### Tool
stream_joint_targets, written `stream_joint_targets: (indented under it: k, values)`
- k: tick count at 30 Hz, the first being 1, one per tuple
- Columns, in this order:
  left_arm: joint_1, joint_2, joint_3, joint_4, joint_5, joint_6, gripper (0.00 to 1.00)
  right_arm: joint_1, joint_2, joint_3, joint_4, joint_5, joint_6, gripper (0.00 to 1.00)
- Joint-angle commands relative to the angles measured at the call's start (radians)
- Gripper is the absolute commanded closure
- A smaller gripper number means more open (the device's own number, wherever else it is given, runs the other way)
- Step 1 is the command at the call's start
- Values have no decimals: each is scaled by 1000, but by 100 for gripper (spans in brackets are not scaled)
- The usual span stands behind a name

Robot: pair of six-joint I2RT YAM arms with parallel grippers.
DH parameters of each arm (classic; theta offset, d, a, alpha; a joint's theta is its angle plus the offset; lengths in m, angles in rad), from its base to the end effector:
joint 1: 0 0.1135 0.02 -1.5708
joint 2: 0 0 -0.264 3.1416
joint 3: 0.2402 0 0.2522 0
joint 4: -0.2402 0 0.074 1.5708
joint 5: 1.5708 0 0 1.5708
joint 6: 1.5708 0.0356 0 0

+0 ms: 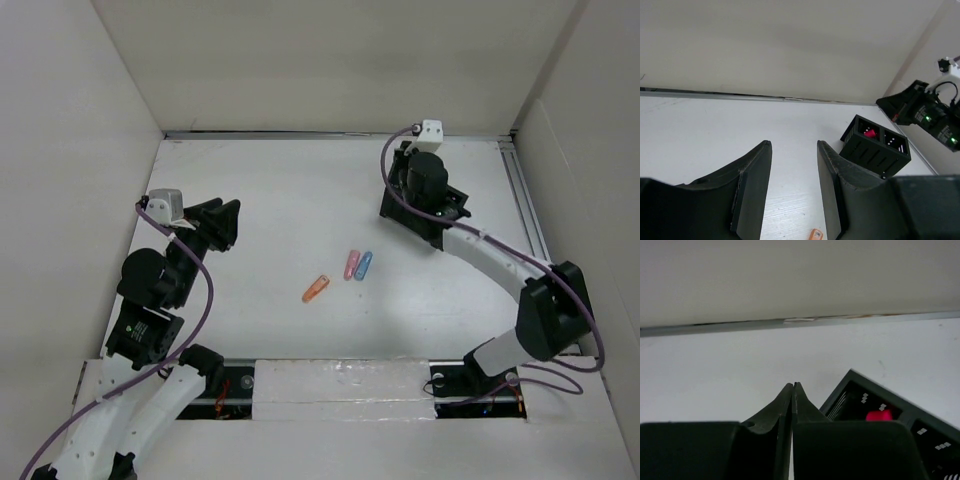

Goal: Organize the desk

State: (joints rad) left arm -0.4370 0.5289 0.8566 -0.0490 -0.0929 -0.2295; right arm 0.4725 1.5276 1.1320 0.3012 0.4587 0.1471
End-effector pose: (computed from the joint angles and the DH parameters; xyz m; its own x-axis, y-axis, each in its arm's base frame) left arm 0.1010 -0.0435 0.4125 0.1652 -0.3272 -0.9304 0.3884 0.8887 -0.2436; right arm 0.3306 0.1513 0.3282 -0.0853 0.1040 -0.9909 -0.0031 0.9945 0.1046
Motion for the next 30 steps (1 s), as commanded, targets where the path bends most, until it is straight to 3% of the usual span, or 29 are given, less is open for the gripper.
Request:
stream_joint_targets:
  k: [1, 5, 9, 10, 11, 13, 14, 17, 22, 24, 30]
  values:
    - [-3, 0, -10, 41, 16, -7, 62, 90, -72, -110, -10, -9, 100, 100]
    - [-3, 2, -10, 41, 22, -8, 63, 170, -84, -254, -13, -95, 180, 100]
    - [-3, 3, -10, 43, 16, -8, 62, 253, -99, -346, -120, -94, 189, 100]
    - [-3, 2, -8, 41, 18, -8, 63, 262, -101, -362, -143, -98, 184, 95]
    - [-3, 3, -10, 41, 22, -7, 63, 273, -95, -362, -160, -132, 171, 81]
    - [-3, 3, -8, 43, 21, -7, 63, 282, -80, -345, -223, -153, 152, 67]
    - [-3, 6, -8, 43, 19, -8, 63, 282, -72, -347, -231, -152, 146, 53]
    - [-3, 8, -8, 43, 24, -7, 63, 282, -54, -359, -221, -166, 152, 37]
    - [-3, 11, -10, 41, 19, -5, 62, 261, 21, -347, -185, -206, 177, 40]
    - [-3, 11, -8, 41, 18, -5, 63, 261, 49, -336, -189, -183, 192, 51]
    - [-3, 6, -10, 43, 19, -5, 63, 252, 75, -337, -183, -169, 203, 63]
